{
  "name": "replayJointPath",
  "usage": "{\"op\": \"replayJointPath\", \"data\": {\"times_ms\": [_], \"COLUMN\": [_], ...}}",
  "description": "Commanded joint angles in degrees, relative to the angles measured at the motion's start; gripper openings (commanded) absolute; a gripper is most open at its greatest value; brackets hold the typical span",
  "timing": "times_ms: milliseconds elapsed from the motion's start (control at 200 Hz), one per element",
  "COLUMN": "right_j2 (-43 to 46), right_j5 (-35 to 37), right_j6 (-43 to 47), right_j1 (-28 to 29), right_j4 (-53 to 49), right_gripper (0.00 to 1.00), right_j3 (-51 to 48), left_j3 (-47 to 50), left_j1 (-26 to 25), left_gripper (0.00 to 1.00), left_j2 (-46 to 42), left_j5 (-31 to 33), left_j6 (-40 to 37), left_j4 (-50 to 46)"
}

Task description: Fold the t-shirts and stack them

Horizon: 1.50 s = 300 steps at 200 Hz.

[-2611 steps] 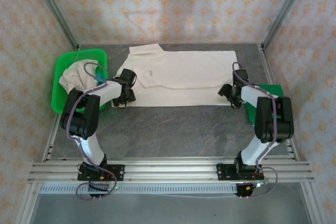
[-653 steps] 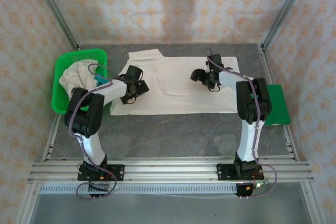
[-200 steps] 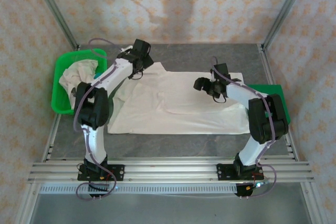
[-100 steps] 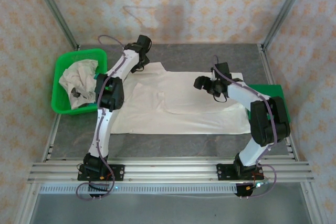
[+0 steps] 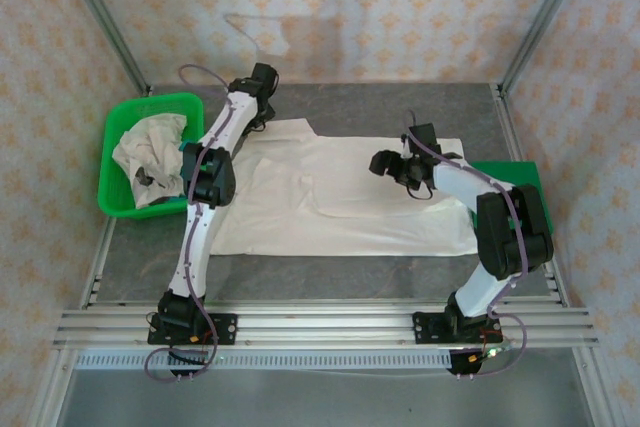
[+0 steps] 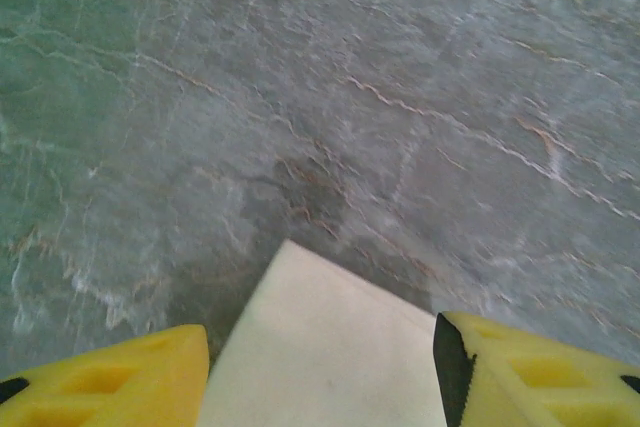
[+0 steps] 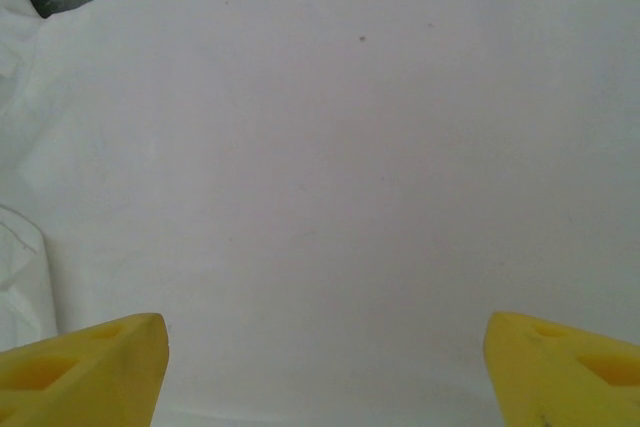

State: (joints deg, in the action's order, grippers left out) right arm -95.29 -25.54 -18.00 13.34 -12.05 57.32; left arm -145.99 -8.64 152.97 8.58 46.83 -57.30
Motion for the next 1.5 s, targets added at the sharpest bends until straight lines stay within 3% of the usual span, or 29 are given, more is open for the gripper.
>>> {"op": "replayJointPath", "data": {"times_ms": [0,235,495,660,956,1201,1496], "right_j2": [2.3,2.8,2.6,-0.9,-15.7,-27.7,-34.5], "right_j5": [0.1,0.2,2.5,10.9,17.6,22.1,23.7], "right_j6": [-0.1,-0.1,-0.2,0.6,5.3,6.3,6.2], "right_j1": [0.1,0.1,-0.2,-4.4,-14.2,-16.5,-19.4], "right_j4": [-0.6,-1.1,-2.3,-5.0,-11.6,-19.9,-24.4], "right_gripper": [0.83,0.83,0.82,0.82,0.81,0.75,0.69], "right_j3": [-0.7,-0.6,1.7,7.5,25.3,39.1,47.1], "left_j3": [-1.9,-2.1,-1.9,-1.5,-0.8,-0.7,-0.3], "left_j1": [0.7,1.3,1.8,1.8,1.8,1.8,1.8], "left_gripper": [0.58,0.38,0.0,0.0,0.0,0.0,0.0], "left_j2": [2.1,3.8,3.7,2.6,0.7,0.7,0.7], "left_j5": [-1.0,-3.9,-5.9,-7.3,-8.8,-9.5,-9.8], "left_j6": [-1.2,-1.6,-2.4,-3.3,-4.2,-4.6,-5.1], "left_j4": [-3.1,-2.7,-1.9,-0.9,1.4,1.5,1.7]}}
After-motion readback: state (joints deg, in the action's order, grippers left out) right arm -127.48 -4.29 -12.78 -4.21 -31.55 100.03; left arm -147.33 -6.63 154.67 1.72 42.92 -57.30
